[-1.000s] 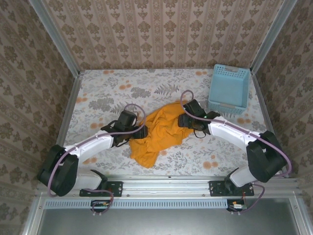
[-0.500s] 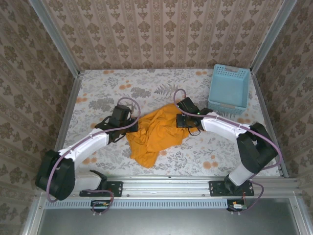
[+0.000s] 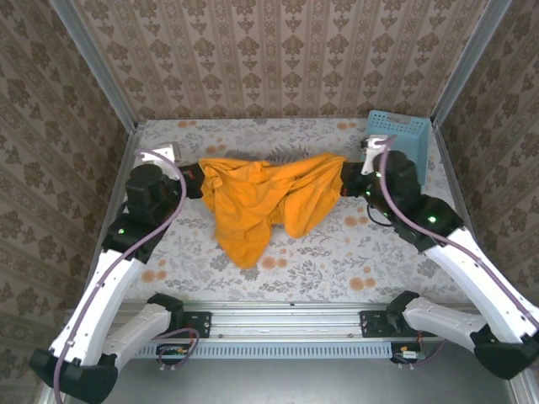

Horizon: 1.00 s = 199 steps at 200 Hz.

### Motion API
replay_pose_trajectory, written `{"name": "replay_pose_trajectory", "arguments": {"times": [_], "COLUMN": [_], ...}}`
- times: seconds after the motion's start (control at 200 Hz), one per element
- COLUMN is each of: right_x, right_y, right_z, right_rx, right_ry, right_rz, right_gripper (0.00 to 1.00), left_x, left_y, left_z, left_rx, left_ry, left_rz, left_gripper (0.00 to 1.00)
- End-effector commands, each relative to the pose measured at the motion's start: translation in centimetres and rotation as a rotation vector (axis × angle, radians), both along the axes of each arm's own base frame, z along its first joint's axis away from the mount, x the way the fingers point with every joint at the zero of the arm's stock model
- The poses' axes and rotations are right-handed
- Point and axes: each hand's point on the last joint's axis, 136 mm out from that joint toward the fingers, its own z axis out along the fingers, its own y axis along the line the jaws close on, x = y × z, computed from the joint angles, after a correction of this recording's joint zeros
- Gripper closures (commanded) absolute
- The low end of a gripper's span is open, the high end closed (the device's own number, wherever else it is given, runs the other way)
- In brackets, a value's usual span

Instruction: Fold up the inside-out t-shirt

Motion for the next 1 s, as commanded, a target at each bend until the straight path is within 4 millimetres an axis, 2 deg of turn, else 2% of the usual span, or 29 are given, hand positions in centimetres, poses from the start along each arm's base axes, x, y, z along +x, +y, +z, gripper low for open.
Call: {"name": "replay_pose_trajectory", "arguments": {"times": [0.0,0.085,0.165,0.305,0.32,0.345,0.365,0.375,0.465,0.565,0.635,0.685,0.76,0.835,0.91,0.99], "right_x": [-1.6,-1.6,-0.5,2.0,2.4,2.6,3.0,3.0,3.9,5.0,5.4,5.6,5.6,5.1,4.3,2.9], "right_y": [-1.6,-2.0,-1.5,-0.4,-0.4,-0.6,-0.7,-0.7,-1.3,-1.4,-2.0,-2.6,-3.1,-2.6,-1.6,0.9], "right_z": [2.7,2.8,0.8,-6.0,-7.4,-8.3,-9.9,-9.9,-15.0,-18.6,-20.0,-20.3,-20.0,-20.2,-21.4,-23.7], "right_rx": [-0.026,-0.035,-0.057,-0.109,-0.119,-0.125,-0.133,-0.133,-0.132,-0.106,-0.122,-0.128,-0.140,-0.127,-0.102,-0.066], "right_ry": [-0.077,-0.092,-0.042,0.127,0.163,0.184,0.225,0.225,0.362,0.448,0.487,0.503,0.496,0.497,0.527,0.578], "right_rz": [-0.012,-0.024,-0.033,-0.060,-0.073,-0.082,-0.097,-0.097,-0.135,-0.149,-0.176,-0.199,-0.216,-0.190,-0.149,-0.063], "right_gripper": [1.00,1.00,1.00,1.00,1.00,1.00,1.00,1.00,1.00,0.99,0.95,0.89,0.60,0.39,0.31,0.26], "left_x": [-1.2,-1.4,0.0,4.0,4.5,5.3,6.0,6.2,8.5,10.4,11.2,11.4,11.5,11.3,10.9,10.4], "left_y": [1.8,2.6,3.1,4.0,4.1,4.2,4.3,4.3,4.7,5.1,4.8,4.7,4.7,5.1,5.8,6.3], "left_z": [3.7,4.3,2.5,-3.0,-3.6,-4.5,-5.4,-5.7,-9.0,-12.0,-13.2,-13.7,-13.8,-13.7,-14.0,-14.5], "left_rx": [0.006,0.000,0.032,0.084,0.088,0.090,0.091,0.094,0.105,0.079,0.059,0.050,0.036,0.031,0.029,0.020], "left_ry": [-0.110,-0.129,-0.065,0.152,0.174,0.206,0.232,0.244,0.359,0.469,0.519,0.535,0.531,0.520,0.522,0.530], "left_rz": [0.052,0.091,0.144,0.216,0.220,0.223,0.227,0.228,0.255,0.281,0.266,0.265,0.265,0.280,0.304,0.316], "left_gripper": [1.00,1.00,1.00,1.00,1.00,1.00,1.00,1.00,1.00,1.00,1.00,1.00,1.00,1.00,1.00,1.00]}}
